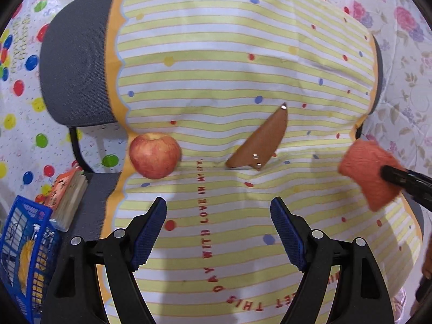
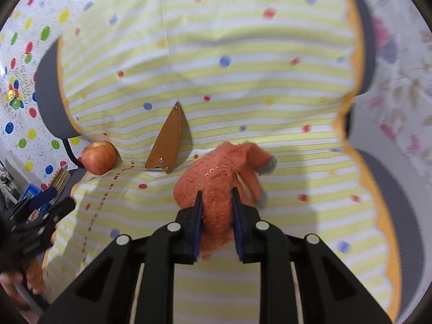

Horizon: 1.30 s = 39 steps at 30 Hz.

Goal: Collect trash
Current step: 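Grasp the orange knitted glove with the right tool, then grasp the brown pointed piece with the left tool while the right tool holds the glove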

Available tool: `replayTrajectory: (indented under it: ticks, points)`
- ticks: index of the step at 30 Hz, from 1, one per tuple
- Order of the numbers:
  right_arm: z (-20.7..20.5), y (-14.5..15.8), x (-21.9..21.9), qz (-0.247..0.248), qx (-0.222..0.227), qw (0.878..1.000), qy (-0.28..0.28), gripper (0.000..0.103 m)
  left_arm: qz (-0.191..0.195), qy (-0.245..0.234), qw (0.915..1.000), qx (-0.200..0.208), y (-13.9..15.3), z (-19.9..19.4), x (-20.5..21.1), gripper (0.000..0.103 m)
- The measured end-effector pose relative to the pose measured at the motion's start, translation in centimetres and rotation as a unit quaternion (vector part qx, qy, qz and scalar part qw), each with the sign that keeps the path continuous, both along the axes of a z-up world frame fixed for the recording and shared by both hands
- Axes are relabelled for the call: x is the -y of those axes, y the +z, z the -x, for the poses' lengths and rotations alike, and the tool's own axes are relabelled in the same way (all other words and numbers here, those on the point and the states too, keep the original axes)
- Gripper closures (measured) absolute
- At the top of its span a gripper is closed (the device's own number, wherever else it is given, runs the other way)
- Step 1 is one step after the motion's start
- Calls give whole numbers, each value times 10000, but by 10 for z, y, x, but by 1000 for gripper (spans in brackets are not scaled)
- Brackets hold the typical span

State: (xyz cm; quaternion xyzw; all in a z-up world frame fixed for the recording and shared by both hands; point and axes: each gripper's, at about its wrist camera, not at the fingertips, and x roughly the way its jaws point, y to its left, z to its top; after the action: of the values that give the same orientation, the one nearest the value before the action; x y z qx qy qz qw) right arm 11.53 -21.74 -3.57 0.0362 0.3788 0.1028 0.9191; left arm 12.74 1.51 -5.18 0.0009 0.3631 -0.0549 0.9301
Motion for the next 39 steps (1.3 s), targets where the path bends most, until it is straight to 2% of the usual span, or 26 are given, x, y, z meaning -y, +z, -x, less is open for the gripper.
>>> replayTrajectory:
  ticks: [3,6,9,12,19,25,27,29,31,32,34,35,39]
  points:
    - [26,9,15,-7,174,9998,-83,84,-112,-94,9999,-67,-7,-19,20,24]
    - [32,12,22,-72,237,9995,-192,84,-103,-142,9998,-74,-11,-45,41,24]
    - [31,12,32,-115,247,9992,-291,84,-105,-238,9996,-105,-13,-68,61,26]
    - [25,9,43,-241,237,9987,-393,84,-211,-409,9989,-81,-16,-92,82,34]
    - [8,-3,51,-521,122,9979,-375,84,-623,-442,9969,-211,-26,-128,106,34]
    - [3,-9,52,-574,59,9978,-342,83,-938,-537,9935,-347,-33,-153,116,36]
    - [4,-10,53,-594,40,9976,-342,83,-919,-614,9930,-408,-35,-162,114,40]
    - [5,-10,53,-584,29,9977,-348,83,-930,-642,9928,-399,-37,-168,111,51]
    - [8,-11,54,-577,7,9977,-360,83,-852,-695,9931,-403,-34,-167,105,55]
    - [10,-11,54,-579,-1,9976,-372,83,-805,-696,9937,-366,-31,-164,103,61]
    - [16,-9,55,-577,10,9976,-384,83,-590,-750,9952,-217,-16,-146,95,90]
    - [19,-8,56,-571,26,9976,-386,83,-430,-800,9958,-141,-7,-133,90,95]
    - [35,1,54,-546,132,9976,-401,83,145,-998,9949,27,20,-81,72,99]
